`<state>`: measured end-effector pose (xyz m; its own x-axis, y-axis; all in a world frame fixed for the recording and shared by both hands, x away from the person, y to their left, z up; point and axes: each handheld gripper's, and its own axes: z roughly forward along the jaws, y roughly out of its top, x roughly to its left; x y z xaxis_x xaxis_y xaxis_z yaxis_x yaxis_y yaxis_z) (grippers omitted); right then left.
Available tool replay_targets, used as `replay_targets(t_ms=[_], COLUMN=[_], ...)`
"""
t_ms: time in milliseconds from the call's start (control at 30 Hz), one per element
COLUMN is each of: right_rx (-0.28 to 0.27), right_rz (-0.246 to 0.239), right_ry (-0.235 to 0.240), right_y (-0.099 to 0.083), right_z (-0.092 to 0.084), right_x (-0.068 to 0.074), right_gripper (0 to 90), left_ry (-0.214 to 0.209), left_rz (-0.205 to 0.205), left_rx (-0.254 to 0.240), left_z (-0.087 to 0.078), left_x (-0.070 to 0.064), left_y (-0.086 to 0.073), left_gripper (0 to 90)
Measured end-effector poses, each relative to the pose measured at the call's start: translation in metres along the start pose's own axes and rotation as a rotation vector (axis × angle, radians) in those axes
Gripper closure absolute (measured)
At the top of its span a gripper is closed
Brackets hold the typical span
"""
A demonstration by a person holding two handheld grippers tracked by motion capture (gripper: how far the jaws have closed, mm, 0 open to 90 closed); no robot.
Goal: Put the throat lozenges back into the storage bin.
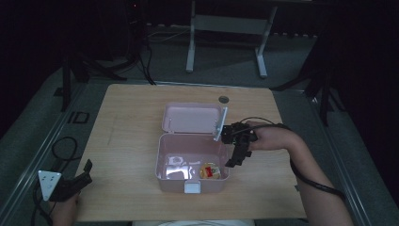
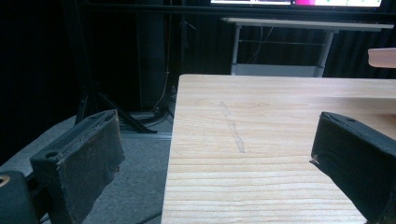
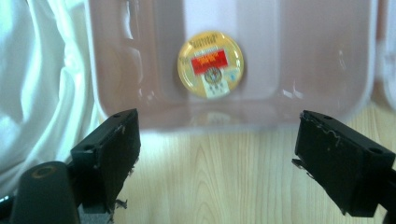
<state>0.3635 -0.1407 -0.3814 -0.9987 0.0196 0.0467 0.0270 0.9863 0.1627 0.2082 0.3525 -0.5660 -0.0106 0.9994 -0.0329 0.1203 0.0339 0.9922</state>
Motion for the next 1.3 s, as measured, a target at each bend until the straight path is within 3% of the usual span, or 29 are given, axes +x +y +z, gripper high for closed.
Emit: replay_targets(t_ms=[167,367,533,633,700,833,867,1000,1033,1100,1133,1167,1300], right_rx=[-0.03,-0.068,-0.176,-0.226,-0.269,-0.304,-0.332,-0.415,-0.415,-0.439,-0.439,-0.484,-0.571], right_rz=[0.058,0.116,0.168,0.213,0.251,0.306,0.341,0.411,0.411,0.449,0.449,0.513,0.606], right_ry=[-0.006,-0.029,-0.105,-0.122,-0.103,-0.135,-0.145,-0.205,-0.205,-0.267,-0.267,-0.342,-0.433], right_y=[-0.027,-0.054,-0.076,-0.088,-0.097,-0.109,-0.117,-0.132,-0.132,-0.139,-0.139,-0.15,-0.167], right_z=[0.0,0.012,0.027,0.039,0.048,0.061,0.07,0.087,0.087,0.094,0.094,0.103,0.113], right_x=[-0.005,-0.013,-0.021,-0.028,-0.031,-0.036,-0.039,-0.044,-0.044,-0.045,-0.045,-0.047,-0.047], right_gripper=[13.4,13.2,13.3,13.2,13.1,13.1,12.6,11.9,11.9,11.9,11.9,11.5,11.5], left_ry=[0.0,0.0,0.0,0.0,0.0,0.0,0.0,0.0,0.0,0.0,0.0,0.0,0.0], left_rz=[0.0,0.001,0.001,0.0,0.0,0.0,0.0,0.002,0.002,0.002,0.002,0.001,0.002], left_rx=[0.002,0.002,0.001,0.002,0.002,0.002,0.002,0.001,0.001,0.002,0.002,0.002,0.002], left_z=[0.0,0.0,0.0,0.0,0.0,0.0,0.0,0.0,0.0,0.0,0.0,0.0,0.0], left_x=[0.0,0.0,0.0,0.0,0.0,0.0,0.0,0.0,0.0,0.0,0.0,0.0,0.0], left_y=[0.0,0.0,0.0,0.0,0.0,0.0,0.0,0.0,0.0,0.0,0.0,0.0,0.0], left_gripper=[2.4,2.4,2.5,2.5,2.5,2.4,2.5,2.5,2.5,2.5,2.4,2.5,2.5])
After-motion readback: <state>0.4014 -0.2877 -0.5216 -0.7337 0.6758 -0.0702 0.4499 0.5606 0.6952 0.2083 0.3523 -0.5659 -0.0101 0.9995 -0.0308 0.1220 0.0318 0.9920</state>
